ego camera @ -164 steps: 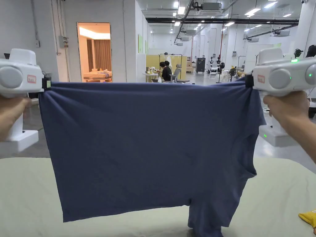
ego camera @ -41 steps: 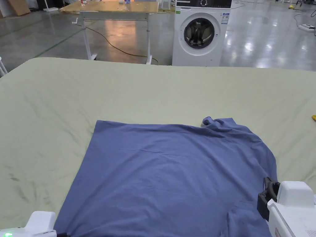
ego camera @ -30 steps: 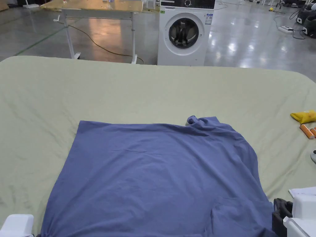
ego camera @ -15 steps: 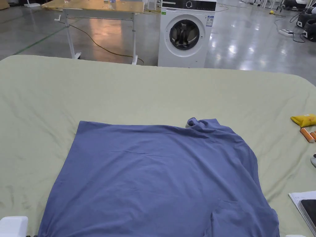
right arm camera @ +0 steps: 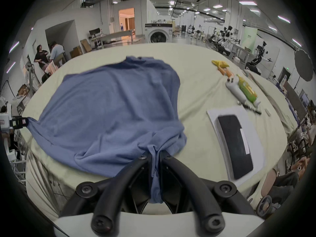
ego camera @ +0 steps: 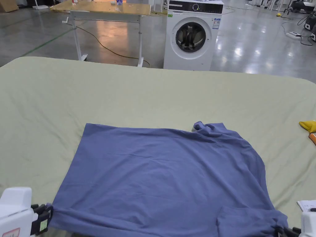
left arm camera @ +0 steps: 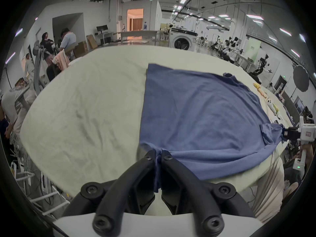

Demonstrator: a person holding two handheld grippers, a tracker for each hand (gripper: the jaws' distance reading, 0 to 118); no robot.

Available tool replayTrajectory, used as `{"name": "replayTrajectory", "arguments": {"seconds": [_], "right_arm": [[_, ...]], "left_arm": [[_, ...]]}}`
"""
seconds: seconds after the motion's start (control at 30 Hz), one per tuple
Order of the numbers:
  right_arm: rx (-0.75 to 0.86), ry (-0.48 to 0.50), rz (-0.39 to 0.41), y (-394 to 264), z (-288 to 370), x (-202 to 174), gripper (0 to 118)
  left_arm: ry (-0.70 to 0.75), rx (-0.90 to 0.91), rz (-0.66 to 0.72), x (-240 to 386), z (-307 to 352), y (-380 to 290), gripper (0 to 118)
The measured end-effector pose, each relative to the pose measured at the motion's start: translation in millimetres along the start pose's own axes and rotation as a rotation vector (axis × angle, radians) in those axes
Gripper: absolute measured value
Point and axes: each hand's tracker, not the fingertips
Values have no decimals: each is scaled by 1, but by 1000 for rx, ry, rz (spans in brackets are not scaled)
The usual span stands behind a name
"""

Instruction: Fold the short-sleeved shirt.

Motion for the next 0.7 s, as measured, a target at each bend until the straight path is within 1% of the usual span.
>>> {"name": "replayTrajectory", "arguments": {"seconds": [0.1,0.23,0.37,0.53,0.7], "right_arm": [[47,-6,12,32,-6,0,7],[81,2,-12,76,-27,5,7],[89,9,-28,111,-63,10,7],[70,5,-31,143,-119,12,7],[-25,-8,-22,156,-168,10,7]], "left_arm": [[-3,36,-7,0,-10,29,0],[-10,75,7,-6,-33,67,0],[-15,74,36,-12,-67,93,0],[-17,44,57,-13,-113,114,0],[1,-20,62,-11,-150,118,0]]}}
